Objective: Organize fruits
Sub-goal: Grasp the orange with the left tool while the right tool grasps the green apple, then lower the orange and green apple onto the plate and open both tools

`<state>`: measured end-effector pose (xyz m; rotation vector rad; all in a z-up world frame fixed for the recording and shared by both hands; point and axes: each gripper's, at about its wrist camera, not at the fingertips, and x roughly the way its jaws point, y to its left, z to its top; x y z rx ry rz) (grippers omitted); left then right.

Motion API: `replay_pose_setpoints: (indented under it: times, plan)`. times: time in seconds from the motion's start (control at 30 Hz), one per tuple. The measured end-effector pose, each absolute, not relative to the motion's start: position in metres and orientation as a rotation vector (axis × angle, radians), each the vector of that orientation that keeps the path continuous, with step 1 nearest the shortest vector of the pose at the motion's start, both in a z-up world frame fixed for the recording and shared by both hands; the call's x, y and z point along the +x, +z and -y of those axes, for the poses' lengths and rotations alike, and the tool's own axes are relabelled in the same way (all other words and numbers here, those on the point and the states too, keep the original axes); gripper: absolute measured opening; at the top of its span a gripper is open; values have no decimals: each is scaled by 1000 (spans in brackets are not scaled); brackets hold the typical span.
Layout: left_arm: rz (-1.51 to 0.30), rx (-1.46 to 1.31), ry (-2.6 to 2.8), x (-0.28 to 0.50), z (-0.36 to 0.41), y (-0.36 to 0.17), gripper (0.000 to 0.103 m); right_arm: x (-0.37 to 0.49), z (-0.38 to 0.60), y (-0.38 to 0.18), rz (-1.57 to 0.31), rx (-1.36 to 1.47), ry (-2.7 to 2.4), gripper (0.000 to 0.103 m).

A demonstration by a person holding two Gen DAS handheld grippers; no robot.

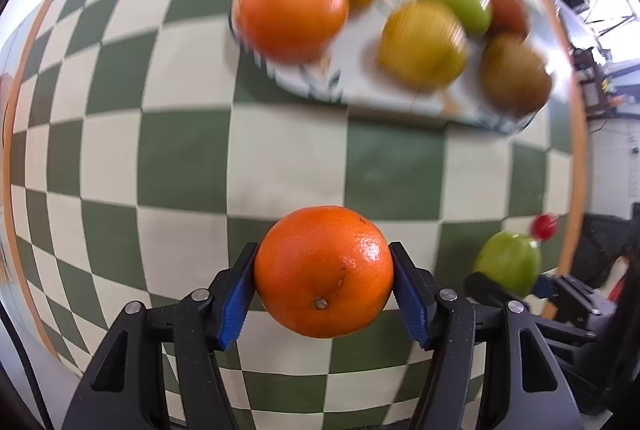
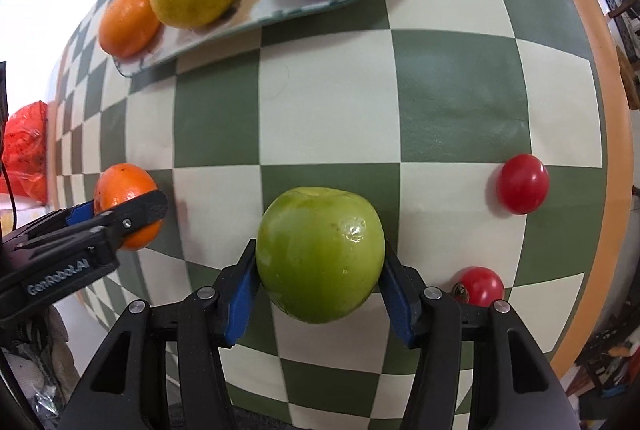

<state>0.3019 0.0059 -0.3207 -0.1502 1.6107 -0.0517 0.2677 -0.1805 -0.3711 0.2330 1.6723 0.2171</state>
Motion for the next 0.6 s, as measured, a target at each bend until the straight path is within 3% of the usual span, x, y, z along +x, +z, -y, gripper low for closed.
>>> replay_pose_setpoints:
  times: [0.33,0.6]
  plan:
    - [-1452,-276,-103,396,-39,-233,61,322,199,-289,-1530,417,299,58]
    - [-1542,-241,-45,485,-50,-281,61,461,176,-257,-1419,413,325,58]
